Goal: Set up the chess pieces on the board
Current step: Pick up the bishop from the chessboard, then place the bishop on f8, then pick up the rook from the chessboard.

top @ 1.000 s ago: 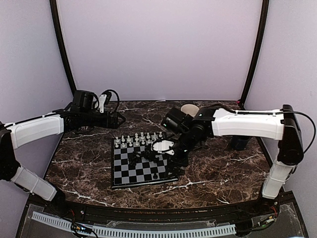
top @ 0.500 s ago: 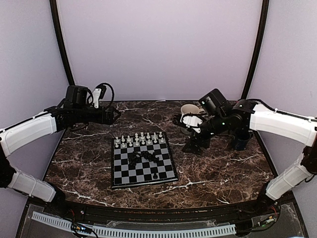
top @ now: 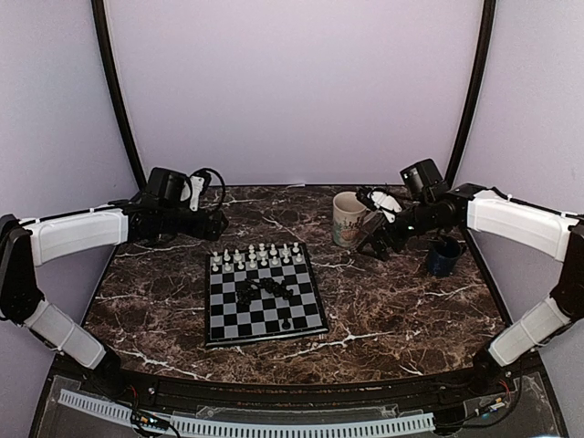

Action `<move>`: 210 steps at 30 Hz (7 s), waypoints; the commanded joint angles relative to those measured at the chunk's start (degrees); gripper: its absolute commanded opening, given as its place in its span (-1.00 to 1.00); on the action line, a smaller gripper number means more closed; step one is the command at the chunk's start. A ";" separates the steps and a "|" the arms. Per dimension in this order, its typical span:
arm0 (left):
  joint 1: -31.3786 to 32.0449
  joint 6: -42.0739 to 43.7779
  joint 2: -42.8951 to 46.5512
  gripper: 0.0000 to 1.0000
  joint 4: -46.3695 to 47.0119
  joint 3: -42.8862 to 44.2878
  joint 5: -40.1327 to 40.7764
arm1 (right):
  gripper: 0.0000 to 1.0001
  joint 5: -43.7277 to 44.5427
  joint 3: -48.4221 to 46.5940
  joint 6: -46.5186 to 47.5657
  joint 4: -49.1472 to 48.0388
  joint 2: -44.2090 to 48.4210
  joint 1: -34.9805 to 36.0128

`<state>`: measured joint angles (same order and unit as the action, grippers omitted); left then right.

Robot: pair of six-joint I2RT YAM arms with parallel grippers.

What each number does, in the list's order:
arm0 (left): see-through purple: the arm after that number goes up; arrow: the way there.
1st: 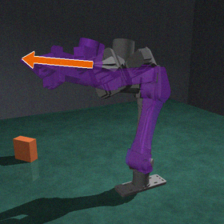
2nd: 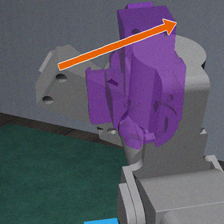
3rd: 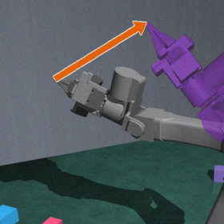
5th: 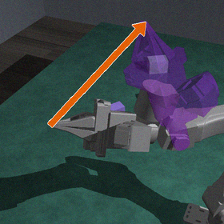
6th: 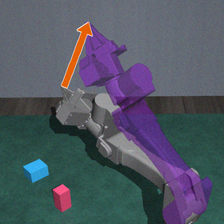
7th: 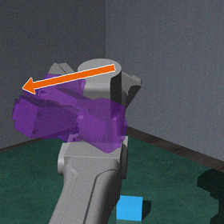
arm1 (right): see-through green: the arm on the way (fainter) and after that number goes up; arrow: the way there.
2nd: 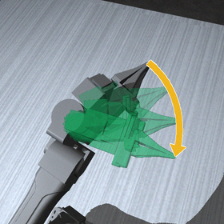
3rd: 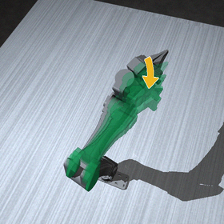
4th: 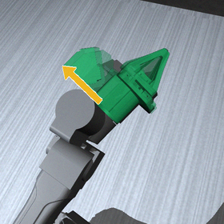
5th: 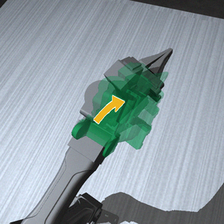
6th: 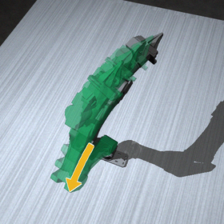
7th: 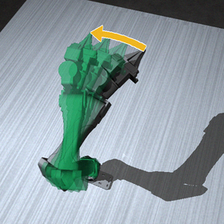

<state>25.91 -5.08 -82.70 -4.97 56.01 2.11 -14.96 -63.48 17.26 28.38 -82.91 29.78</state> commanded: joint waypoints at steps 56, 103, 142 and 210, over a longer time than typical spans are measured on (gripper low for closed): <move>23.55 0.85 -28.73 -0.67 -31.82 29.99 -10.76 | 0.93 -22.76 11.02 3.97 -6.60 1.59 -10.64; 28.32 5.28 -20.19 -0.88 -39.60 24.38 -9.26 | 0.93 -24.40 9.99 4.36 -5.30 -0.84 -10.62; 31.66 8.14 -11.78 -0.85 -40.27 8.79 -6.23 | 0.93 -24.52 9.70 4.91 -4.82 -1.41 -10.60; -0.10 -11.28 -2.93 0.98 4.62 7.96 -4.24 | 0.30 0.89 -41.67 8.88 25.09 -34.35 16.07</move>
<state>31.44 -10.20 -82.83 -8.38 63.05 -3.40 -21.32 -99.53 25.98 48.60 -112.44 42.76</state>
